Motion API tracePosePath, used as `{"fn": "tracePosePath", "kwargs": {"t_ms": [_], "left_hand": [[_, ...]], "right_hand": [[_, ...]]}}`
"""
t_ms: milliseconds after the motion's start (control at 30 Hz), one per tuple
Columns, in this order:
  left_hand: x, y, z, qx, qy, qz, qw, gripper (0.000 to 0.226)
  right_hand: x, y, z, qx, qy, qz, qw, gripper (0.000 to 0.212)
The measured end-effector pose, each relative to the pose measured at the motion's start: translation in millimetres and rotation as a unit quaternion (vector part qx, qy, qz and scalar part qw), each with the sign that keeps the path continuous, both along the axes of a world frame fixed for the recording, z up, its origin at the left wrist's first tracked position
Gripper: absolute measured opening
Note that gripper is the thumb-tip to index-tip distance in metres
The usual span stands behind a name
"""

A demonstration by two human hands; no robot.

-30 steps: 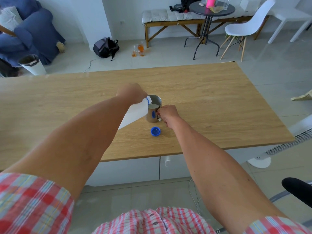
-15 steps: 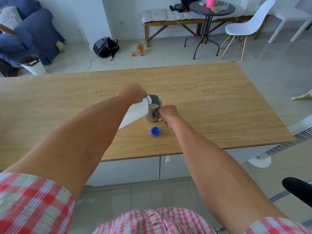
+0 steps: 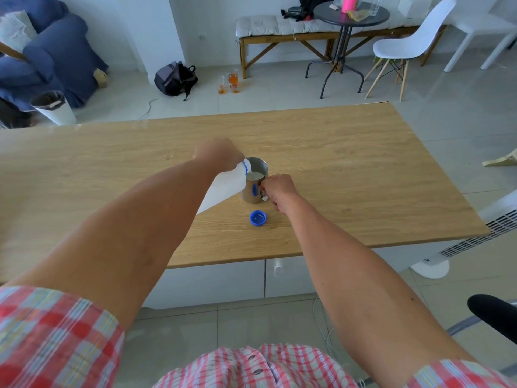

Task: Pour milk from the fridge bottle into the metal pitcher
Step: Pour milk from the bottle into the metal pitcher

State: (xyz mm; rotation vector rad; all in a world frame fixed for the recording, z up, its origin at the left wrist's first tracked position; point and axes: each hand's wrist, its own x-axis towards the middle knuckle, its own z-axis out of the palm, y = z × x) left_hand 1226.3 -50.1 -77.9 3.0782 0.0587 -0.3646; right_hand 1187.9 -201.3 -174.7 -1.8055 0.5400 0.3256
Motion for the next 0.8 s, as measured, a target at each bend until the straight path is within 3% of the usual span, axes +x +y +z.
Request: {"fn": "tracePosePath", "kwargs": {"t_ms": [800], "left_hand": [[1.8,-0.9,-2.3,-0.003,0.000,-0.003,1.000,0.032]], "right_hand": [[-1.2,-1.2,4.4,-0.007,0.009,0.001,1.000,0.023]]}}
